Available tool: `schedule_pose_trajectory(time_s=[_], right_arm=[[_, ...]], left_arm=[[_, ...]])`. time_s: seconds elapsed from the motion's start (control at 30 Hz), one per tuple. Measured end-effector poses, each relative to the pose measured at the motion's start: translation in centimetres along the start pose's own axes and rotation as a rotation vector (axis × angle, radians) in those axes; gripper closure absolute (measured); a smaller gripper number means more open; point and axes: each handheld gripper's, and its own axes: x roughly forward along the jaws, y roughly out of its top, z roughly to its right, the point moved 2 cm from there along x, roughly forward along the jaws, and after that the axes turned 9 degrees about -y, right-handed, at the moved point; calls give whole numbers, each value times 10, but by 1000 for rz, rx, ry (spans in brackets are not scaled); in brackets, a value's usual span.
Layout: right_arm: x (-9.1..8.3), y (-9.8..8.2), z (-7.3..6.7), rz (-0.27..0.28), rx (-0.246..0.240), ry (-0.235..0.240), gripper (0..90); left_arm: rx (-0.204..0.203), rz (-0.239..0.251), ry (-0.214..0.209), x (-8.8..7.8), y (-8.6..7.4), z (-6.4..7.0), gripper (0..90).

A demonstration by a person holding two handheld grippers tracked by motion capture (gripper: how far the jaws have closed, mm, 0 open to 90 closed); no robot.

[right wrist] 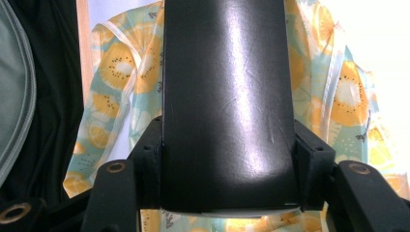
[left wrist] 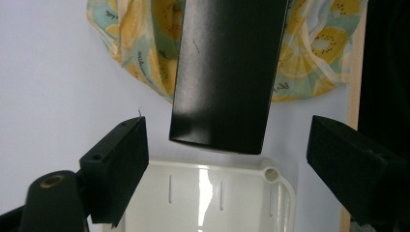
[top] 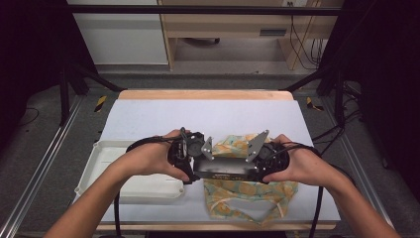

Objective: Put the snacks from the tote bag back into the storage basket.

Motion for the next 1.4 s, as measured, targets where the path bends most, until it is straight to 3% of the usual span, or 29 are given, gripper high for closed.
schedule_pose_trajectory(time_s=[0.67, 1.07, 1.4], right_arm=[[0, 2, -6, 11, 11, 5, 432], [0, 5, -7, 14, 3, 11, 432], [1, 7, -7, 17, -5, 16, 432]], left_arm=[[44, -84, -80, 18, 14, -4, 226], [54, -155, -92, 28, 15, -8, 281], [48, -158, -88, 30, 14, -10, 356]])
